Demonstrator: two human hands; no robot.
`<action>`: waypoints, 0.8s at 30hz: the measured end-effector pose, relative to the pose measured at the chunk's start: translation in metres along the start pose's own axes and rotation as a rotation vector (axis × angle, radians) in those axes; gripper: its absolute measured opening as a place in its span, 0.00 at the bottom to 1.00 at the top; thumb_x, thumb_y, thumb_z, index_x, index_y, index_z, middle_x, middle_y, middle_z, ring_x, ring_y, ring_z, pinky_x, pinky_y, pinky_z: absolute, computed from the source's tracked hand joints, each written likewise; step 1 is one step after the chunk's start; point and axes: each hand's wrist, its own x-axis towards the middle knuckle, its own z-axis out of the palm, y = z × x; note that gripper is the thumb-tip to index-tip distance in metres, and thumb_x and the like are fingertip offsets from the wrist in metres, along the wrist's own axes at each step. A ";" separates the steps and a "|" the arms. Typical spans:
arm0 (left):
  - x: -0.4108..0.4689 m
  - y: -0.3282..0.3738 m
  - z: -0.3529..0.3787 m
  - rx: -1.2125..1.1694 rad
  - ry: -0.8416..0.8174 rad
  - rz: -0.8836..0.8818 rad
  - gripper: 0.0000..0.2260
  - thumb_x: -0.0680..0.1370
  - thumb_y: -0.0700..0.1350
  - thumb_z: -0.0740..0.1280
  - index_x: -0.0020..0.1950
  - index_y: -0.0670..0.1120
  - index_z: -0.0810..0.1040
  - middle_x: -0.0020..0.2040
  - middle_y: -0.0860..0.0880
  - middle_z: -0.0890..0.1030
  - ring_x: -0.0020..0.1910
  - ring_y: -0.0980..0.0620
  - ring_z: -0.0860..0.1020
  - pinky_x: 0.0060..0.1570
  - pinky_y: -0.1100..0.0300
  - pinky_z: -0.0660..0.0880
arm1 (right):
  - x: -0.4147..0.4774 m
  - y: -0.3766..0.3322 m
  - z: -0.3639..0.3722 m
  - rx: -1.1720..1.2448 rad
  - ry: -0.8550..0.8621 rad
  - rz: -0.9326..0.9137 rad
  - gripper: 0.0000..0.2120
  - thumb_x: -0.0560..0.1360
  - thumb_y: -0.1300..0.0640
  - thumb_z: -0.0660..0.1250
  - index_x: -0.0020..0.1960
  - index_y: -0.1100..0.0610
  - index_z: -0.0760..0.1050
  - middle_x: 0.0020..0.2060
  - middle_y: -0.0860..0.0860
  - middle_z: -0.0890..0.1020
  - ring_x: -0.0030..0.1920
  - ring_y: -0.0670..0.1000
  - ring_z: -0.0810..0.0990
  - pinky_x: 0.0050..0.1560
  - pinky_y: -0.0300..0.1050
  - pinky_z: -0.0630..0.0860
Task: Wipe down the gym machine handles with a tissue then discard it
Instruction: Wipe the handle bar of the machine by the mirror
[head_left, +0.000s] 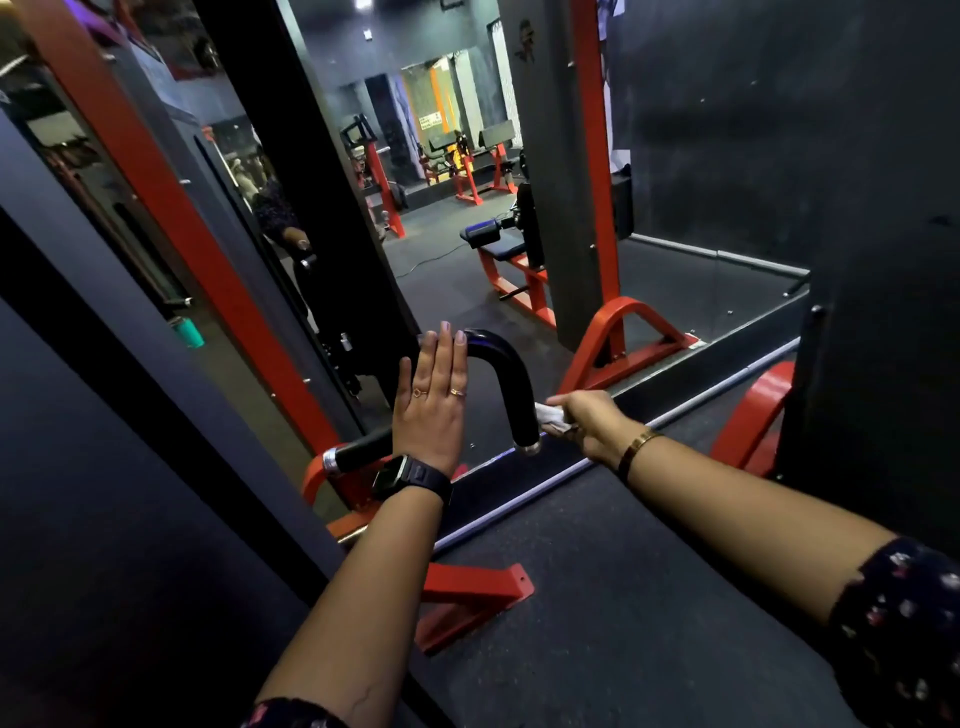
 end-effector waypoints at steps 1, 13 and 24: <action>-0.002 0.005 -0.003 -0.032 -0.040 -0.030 0.37 0.73 0.39 0.53 0.78 0.42 0.36 0.79 0.45 0.37 0.77 0.48 0.35 0.75 0.50 0.34 | -0.002 -0.008 -0.002 -0.032 -0.043 -0.001 0.09 0.76 0.73 0.59 0.42 0.66 0.75 0.33 0.60 0.78 0.29 0.55 0.79 0.21 0.39 0.75; -0.002 0.039 -0.044 -0.384 -0.291 -0.363 0.34 0.71 0.45 0.54 0.78 0.39 0.56 0.78 0.42 0.55 0.77 0.48 0.54 0.75 0.51 0.48 | -0.024 -0.061 -0.044 -0.216 -0.473 0.109 0.12 0.74 0.72 0.52 0.44 0.68 0.75 0.39 0.63 0.80 0.41 0.60 0.82 0.46 0.49 0.82; -0.021 0.130 -0.129 -1.565 -0.290 -1.765 0.17 0.84 0.43 0.55 0.69 0.36 0.71 0.68 0.40 0.73 0.66 0.45 0.73 0.63 0.58 0.70 | -0.068 -0.046 -0.072 -0.513 -0.807 0.156 0.10 0.75 0.68 0.56 0.44 0.65 0.76 0.39 0.62 0.82 0.36 0.55 0.83 0.38 0.45 0.81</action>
